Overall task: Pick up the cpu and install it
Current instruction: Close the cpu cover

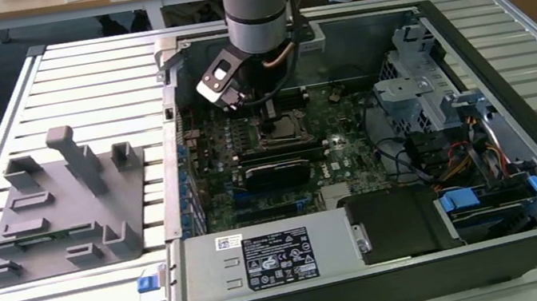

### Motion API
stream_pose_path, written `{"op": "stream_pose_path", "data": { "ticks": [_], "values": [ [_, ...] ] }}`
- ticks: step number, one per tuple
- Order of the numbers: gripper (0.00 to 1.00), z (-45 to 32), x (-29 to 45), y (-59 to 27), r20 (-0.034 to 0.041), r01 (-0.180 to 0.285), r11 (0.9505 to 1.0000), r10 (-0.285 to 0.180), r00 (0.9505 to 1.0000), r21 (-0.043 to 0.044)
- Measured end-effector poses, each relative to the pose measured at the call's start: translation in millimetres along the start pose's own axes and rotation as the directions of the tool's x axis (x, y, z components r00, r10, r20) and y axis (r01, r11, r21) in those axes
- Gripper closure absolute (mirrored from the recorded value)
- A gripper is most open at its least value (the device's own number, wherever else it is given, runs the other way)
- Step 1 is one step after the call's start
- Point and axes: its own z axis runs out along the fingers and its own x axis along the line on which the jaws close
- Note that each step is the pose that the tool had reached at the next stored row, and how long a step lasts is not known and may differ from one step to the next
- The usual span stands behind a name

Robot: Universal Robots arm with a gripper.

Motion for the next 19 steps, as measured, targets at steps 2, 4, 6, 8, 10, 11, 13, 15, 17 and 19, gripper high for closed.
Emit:
{"op": "stream_pose_path", "data": {
  "ticks": [2, 4, 6, 8, 10, 11, 13, 15, 17, 19],
  "values": [
    [0.89, 0.3, 0.0, 0.0, 0.0002, 0.000, 1.0000, 0.000, 1.0000, 0.0001],
    [0.89, 1.0, 0.0, 0.0, 0.0000, 0.000, 1.0000, 0.000, 1.0000, 0.0000],
    [0.89, 1.6, 0.0, 0.0, 0.0001, 0.000, 1.0000, 0.000, 1.0000, 0.0000],
    [0.89, 1.7, 0.0, 0.0, 0.0003, 0.000, 1.0000, 0.000, 1.0000, 0.0002],
    [0.89, 2.0, 0.0, 0.0, 0.0001, 0.000, 1.0000, 0.000, 1.0000, 0.0000],
    [0.89, 2.0, 0.0, 0.0, 0.0001, 0.000, 1.0000, 0.000, 1.0000, 0.0000],
    [0.89, 2.0, 0.0, 0.0, 0.0001, 0.000, 1.0000, 0.000, 1.0000, 0.0000],
    [0.89, 1.8, 0.0, 0.0, 0.0001, 0.000, 1.0000, 0.000, 1.0000, -0.0002],
    [0.89, 0.5, 0.0, 0.0, 0.0001, 0.000, 1.0000, 0.000, 1.0000, -0.0002],
    [0.89, -2.2, 0.0, 0.0, 0.0001, 0.000, 1.0000, 0.000, 1.0000, -0.0003]
  ]
}}
